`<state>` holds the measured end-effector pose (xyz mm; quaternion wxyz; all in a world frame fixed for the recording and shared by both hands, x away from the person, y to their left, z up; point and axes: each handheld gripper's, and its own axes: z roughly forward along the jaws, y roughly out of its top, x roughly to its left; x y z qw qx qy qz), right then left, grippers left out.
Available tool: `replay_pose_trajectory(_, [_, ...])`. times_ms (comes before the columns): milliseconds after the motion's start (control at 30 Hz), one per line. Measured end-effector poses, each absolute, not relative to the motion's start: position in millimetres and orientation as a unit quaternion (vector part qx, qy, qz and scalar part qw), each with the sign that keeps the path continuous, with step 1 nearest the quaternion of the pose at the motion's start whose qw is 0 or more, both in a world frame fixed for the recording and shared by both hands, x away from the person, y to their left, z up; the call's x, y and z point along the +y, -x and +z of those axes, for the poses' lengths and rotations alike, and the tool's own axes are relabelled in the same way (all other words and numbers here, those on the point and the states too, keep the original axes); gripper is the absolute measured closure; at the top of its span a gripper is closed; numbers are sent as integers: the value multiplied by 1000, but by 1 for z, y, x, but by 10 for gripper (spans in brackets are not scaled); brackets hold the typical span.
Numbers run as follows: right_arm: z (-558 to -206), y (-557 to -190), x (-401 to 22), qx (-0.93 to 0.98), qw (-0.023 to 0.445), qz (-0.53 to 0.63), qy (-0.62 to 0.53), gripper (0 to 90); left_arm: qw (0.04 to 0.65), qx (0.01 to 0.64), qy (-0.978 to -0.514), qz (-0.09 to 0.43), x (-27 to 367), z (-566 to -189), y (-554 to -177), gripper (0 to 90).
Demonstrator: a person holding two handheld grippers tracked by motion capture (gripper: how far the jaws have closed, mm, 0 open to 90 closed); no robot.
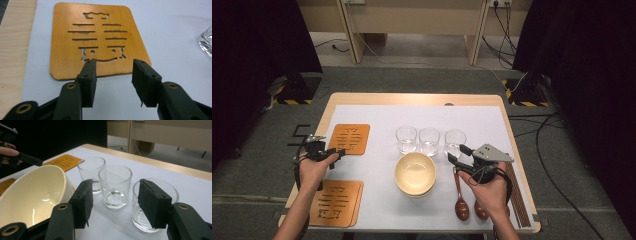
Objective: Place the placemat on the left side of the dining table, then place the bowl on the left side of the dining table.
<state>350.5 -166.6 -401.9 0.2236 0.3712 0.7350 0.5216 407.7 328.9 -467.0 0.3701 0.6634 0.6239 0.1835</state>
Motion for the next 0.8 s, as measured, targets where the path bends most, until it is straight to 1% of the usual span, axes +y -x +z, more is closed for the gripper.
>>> replay_pose_trajectory(100, [-402,-350,-168,736,231,515,-373,460,374,620,-664,186,326,-465,-408,513])
replay_pose_trajectory(167, [-401,-350,-170,733,242,515,-373,477,375,616,-666,190,324,-461,-407,487])
replay_pose_trajectory(367, [-400,-351,-176,734,256,502,-379,532,387,608,-667,191,316,-455,-403,465])
replay_pose_trajectory(467, [-402,-351,-177,733,255,500,-384,539,390,602,-671,187,311,-453,-401,460])
replay_pose_trajectory(533, [-403,-350,-177,733,266,494,-386,541,392,597,-674,187,307,-451,-399,456])
replay_pose_trajectory(800, [-403,-350,-177,736,258,485,-396,557,422,562,-685,191,288,-432,-384,450])
